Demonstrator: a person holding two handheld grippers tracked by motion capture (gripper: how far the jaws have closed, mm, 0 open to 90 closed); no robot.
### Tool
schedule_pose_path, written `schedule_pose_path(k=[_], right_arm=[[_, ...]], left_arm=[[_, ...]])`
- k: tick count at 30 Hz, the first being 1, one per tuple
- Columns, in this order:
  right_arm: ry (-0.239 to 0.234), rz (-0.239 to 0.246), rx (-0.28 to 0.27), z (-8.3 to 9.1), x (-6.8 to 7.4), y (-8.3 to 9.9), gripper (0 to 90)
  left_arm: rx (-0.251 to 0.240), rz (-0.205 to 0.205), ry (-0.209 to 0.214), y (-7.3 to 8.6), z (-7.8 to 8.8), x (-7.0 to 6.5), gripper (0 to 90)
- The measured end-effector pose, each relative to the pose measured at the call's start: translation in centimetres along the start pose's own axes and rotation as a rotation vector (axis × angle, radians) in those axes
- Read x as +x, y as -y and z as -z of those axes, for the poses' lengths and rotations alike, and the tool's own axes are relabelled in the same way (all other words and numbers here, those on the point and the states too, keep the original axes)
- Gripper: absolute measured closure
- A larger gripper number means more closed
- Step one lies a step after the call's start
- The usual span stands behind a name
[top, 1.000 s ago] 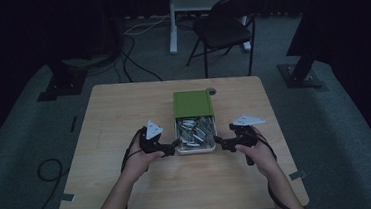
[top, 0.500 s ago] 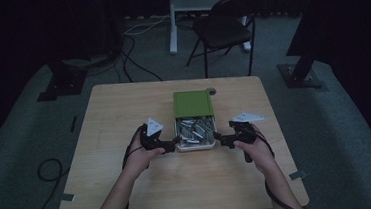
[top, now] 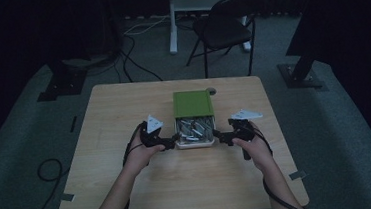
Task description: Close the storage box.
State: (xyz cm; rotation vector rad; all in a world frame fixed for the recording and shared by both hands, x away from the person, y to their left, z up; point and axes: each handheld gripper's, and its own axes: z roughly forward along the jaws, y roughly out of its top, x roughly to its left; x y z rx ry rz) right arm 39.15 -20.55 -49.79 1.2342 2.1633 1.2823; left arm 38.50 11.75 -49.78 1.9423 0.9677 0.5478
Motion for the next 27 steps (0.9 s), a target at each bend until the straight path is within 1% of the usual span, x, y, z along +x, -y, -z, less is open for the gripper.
schedule_pose_path(k=[2,5,9,11,14,21,24,27], right_arm=[[0.002,0.0,0.0,-0.1,0.0,0.0,12.7],[0.005,-0.011,-0.009,-0.2,-0.1,0.0,12.6],[0.011,-0.014,-0.009,-0.5,-0.2,-0.2,12.6],[0.017,-0.006,-0.008,-0.5,-0.2,-0.3,12.6],[0.025,-0.004,-0.005,-0.6,-0.2,-0.4,12.7],[0.034,-0.014,-0.009,-1.1,-0.4,-0.7,12.6],[0.039,-0.016,-0.009,-1.2,-0.4,-0.8,12.6],[0.049,-0.023,-0.012,-1.4,-0.5,-0.8,12.6]], left_arm=[[0.001,-0.002,-0.002,-0.1,-0.1,0.1,9.0],[-0.002,0.012,0.0,-0.1,-0.3,0.3,9.0],[0.0,0.002,-0.01,-0.3,-0.4,0.3,9.0],[0.0,0.007,-0.014,-0.3,-0.5,0.3,8.9],[0.001,0.004,-0.018,-0.4,-0.6,0.4,9.0],[0.004,0.008,-0.019,-0.6,-1.0,0.7,8.9],[0.001,0.004,-0.024,-0.7,-1.1,0.7,8.9],[-0.003,0.015,-0.031,-0.8,-1.3,0.9,8.9]])
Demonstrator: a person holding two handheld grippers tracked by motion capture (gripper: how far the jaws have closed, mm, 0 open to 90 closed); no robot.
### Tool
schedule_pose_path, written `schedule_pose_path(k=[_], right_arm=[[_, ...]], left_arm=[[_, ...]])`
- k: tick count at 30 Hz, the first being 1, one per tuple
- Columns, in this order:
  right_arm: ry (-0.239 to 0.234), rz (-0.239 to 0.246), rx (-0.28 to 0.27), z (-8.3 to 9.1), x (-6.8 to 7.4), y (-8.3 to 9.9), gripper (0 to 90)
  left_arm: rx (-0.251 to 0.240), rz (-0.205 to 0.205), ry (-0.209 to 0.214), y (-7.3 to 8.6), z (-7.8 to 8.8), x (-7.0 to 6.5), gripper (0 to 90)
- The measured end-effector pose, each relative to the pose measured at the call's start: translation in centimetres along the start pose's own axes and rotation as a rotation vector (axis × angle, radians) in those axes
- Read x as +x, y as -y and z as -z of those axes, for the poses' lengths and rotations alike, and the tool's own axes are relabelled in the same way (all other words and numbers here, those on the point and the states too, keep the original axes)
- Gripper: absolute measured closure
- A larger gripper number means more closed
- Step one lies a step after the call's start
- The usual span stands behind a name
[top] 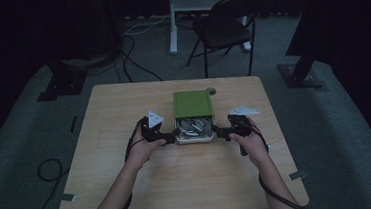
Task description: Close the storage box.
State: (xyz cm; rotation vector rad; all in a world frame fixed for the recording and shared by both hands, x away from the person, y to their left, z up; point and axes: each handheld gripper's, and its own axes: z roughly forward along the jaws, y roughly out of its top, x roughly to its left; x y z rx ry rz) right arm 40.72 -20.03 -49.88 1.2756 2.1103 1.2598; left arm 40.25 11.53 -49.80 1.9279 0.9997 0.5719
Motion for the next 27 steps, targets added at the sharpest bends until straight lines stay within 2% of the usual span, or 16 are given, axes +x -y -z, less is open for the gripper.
schedule_pose_path(k=[6,15,20,24,27], right_arm=[[0.019,0.001,0.0,-0.4,-0.1,-0.3,12.6],[0.037,-0.048,-0.007,-1.0,-0.3,-0.5,12.1],[0.053,-0.05,-0.011,-1.2,-0.3,-0.6,12.0],[0.068,-0.054,-0.007,-1.3,-0.2,-0.7,10.6],[0.076,-0.048,-0.01,-1.4,-0.1,-0.8,11.5]], left_arm=[[-0.006,0.006,-0.006,-0.1,-0.3,0.2,8.9],[0.002,0.002,-0.024,-0.5,-0.8,0.4,9.0],[-0.004,0.014,-0.032,-0.5,-1.0,0.5,9.0],[0.003,0.011,-0.031,-0.6,-1.0,0.5,8.9],[0.002,-0.009,-0.04,-0.7,-1.0,0.3,9.1]])
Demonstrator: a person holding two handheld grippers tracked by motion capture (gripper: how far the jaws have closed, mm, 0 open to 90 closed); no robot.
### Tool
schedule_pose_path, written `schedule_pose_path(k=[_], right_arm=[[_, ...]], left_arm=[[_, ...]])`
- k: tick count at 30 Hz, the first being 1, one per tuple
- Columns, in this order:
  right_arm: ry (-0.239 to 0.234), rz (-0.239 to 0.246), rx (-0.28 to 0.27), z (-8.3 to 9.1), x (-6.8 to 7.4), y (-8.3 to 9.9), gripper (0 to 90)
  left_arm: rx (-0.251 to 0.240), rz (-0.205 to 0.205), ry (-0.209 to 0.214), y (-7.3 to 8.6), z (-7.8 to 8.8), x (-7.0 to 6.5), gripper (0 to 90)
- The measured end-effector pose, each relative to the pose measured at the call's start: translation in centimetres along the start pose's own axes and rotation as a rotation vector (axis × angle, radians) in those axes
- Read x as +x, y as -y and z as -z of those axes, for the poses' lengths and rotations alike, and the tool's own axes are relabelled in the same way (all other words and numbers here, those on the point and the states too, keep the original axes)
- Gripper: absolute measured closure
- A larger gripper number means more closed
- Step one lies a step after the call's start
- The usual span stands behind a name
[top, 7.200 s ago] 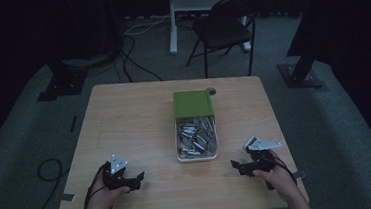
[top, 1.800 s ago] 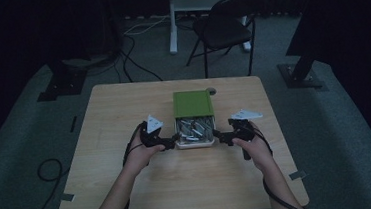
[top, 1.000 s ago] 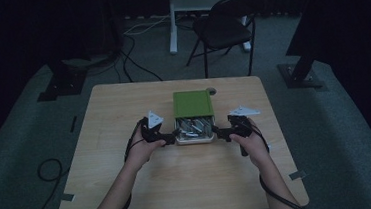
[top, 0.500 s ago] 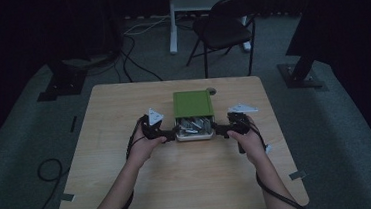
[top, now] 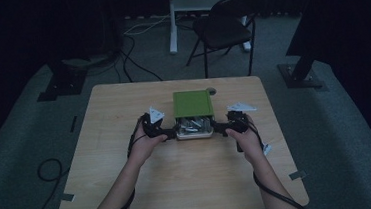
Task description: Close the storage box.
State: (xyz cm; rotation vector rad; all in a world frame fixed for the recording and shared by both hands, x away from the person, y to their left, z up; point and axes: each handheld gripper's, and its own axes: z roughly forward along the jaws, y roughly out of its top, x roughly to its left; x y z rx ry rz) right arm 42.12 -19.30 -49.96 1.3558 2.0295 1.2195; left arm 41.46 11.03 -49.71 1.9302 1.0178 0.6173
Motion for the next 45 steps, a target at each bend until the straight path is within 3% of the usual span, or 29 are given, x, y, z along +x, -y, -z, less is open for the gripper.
schedule_pose_path(k=[6,18,19,22,28,45], right_arm=[[-0.032,0.003,0.004,0.1,0.6,0.2,12.5],[-0.06,0.005,-0.038,1.8,0.8,0.3,11.6],[-0.058,0.007,-0.044,1.9,0.8,0.4,11.7],[-0.058,-0.006,-0.05,2.2,0.7,0.6,11.7],[-0.055,0.021,-0.051,2.6,0.6,0.9,11.7],[-0.041,0.026,-0.063,4.9,-0.3,2.6,11.7]], left_arm=[[0.003,-0.009,0.031,0.0,0.2,-0.5,9.0],[-0.03,0.021,0.074,0.0,1.6,-1.4,9.0],[-0.034,0.035,0.074,0.1,1.7,-1.4,9.0],[-0.034,0.024,0.069,0.2,2.0,-1.5,9.0],[-0.032,0.021,0.067,0.5,2.4,-1.5,9.0],[-0.025,0.033,0.042,2.2,3.8,-0.9,9.0]])
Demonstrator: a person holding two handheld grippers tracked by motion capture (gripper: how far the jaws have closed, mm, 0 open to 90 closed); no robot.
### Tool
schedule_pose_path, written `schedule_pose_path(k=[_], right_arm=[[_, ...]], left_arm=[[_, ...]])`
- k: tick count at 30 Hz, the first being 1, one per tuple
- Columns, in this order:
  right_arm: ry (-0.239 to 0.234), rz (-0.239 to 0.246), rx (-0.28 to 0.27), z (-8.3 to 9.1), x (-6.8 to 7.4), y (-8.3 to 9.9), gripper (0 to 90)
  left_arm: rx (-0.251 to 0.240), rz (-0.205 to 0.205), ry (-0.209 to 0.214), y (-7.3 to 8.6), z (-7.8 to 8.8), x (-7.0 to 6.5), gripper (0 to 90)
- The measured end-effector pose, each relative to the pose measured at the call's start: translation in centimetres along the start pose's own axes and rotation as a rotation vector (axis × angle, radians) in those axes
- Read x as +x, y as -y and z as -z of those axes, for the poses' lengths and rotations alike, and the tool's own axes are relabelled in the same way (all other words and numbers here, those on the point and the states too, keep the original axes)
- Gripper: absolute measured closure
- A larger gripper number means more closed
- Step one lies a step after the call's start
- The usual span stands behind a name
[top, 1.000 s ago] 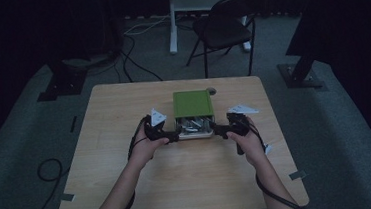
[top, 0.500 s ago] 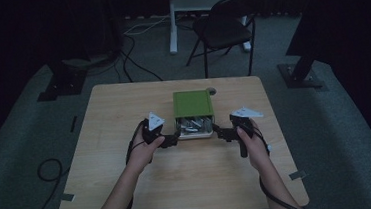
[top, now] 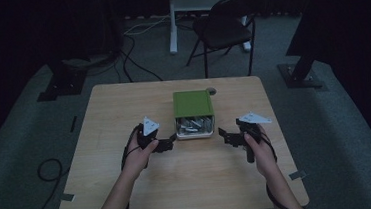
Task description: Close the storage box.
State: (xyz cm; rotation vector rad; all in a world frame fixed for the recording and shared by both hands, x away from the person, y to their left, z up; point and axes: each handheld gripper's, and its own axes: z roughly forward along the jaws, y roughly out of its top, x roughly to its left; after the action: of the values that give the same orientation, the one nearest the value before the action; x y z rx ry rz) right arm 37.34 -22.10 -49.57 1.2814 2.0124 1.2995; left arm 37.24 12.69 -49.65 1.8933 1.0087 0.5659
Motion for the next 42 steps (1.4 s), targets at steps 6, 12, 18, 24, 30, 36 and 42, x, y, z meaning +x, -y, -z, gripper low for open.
schedule_pose_path(k=[6,12,18,24,30,36,42], right_arm=[[0.013,0.001,0.01,0.9,-0.7,1.1,11.7],[0.026,0.003,0.016,1.9,-1.5,2.1,11.7],[0.054,0.0,0.023,3.2,-2.4,3.3,12.6],[0.082,-0.018,0.018,4.5,-3.2,4.2,12.7],[0.11,-0.037,0.019,5.7,-3.9,5.3,12.7],[0.143,-0.04,0.047,6.3,-4.9,6.8,12.7],[0.174,-0.036,0.072,7.2,-5.6,8.0,12.6]], left_arm=[[-0.006,0.012,-0.007,0.7,0.6,0.4,9.0],[-0.003,0.013,-0.016,1.2,1.3,0.6,9.0],[-0.008,0.028,-0.034,2.2,2.4,1.3,9.0],[-0.004,0.046,-0.049,3.2,3.2,1.8,9.0],[-0.002,0.066,-0.063,3.9,3.9,2.3,9.0],[-0.002,0.081,-0.083,4.7,4.7,2.9,9.0],[0.005,0.075,-0.11,5.6,5.6,3.3,9.0]])
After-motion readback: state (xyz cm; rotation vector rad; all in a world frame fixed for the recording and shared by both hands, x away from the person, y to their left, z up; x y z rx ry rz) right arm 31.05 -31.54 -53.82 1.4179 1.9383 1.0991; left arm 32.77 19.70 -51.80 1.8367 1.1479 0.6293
